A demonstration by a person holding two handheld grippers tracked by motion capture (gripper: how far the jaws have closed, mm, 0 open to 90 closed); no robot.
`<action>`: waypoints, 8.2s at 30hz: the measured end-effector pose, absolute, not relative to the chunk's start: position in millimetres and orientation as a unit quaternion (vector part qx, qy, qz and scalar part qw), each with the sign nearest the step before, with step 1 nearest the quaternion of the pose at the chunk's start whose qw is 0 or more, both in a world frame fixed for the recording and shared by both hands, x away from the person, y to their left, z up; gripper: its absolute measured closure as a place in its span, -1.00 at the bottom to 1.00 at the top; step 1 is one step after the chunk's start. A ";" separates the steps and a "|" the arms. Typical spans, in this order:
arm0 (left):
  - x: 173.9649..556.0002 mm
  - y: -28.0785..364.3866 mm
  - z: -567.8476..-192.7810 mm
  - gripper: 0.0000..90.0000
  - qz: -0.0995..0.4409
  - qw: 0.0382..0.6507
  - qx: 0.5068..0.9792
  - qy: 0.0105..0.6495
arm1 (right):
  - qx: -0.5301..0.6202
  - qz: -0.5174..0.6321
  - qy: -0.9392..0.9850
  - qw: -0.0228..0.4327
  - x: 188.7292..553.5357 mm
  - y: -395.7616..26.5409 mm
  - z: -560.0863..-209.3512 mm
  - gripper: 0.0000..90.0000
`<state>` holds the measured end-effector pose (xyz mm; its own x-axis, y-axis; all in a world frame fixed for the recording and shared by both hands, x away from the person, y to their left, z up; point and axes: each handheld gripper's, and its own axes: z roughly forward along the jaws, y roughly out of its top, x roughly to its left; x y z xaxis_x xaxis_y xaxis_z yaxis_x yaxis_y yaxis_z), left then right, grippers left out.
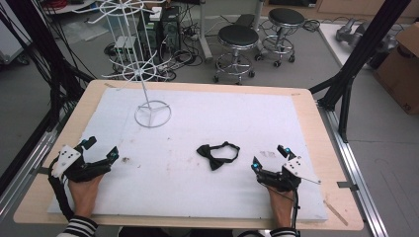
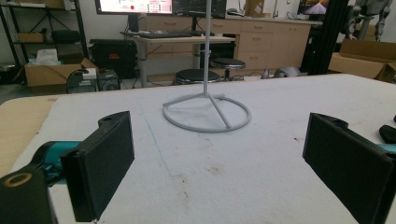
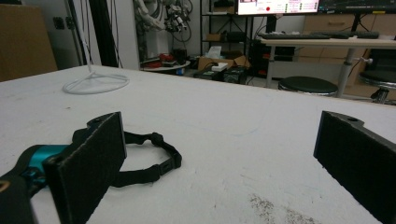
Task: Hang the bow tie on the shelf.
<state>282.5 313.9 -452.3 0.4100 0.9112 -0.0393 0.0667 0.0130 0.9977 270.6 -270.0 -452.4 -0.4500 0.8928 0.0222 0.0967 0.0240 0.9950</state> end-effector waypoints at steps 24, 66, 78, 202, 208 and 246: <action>281.7 313.2 -452.5 -0.79 0.365 0.585 0.604 0.401 | 0.402 0.556 0.634 0.357 271.8 -266.1 -451.3 -0.97; 281.6 313.4 -452.4 -0.79 0.362 0.588 0.605 0.398 | 0.282 0.436 0.834 0.189 313.0 -176.9 -404.9 -0.84; 281.5 314.4 -452.6 -0.79 0.361 0.590 0.603 0.398 | 0.264 0.403 0.864 0.150 316.9 -149.8 -410.3 -0.54; 280.7 315.4 -453.0 -0.79 0.362 0.594 0.596 0.401 | 0.307 0.571 0.750 0.136 400.9 -81.7 -305.6 0.73; 280.7 315.4 -453.0 -0.79 0.362 0.594 0.596 0.400 | 0.309 0.573 0.745 0.147 409.1 -78.0 -296.2 0.73; 280.8 315.6 -453.2 -0.79 0.360 0.598 0.594 0.400 | 0.290 0.591 0.729 0.188 443.9 -31.9 -269.4 0.72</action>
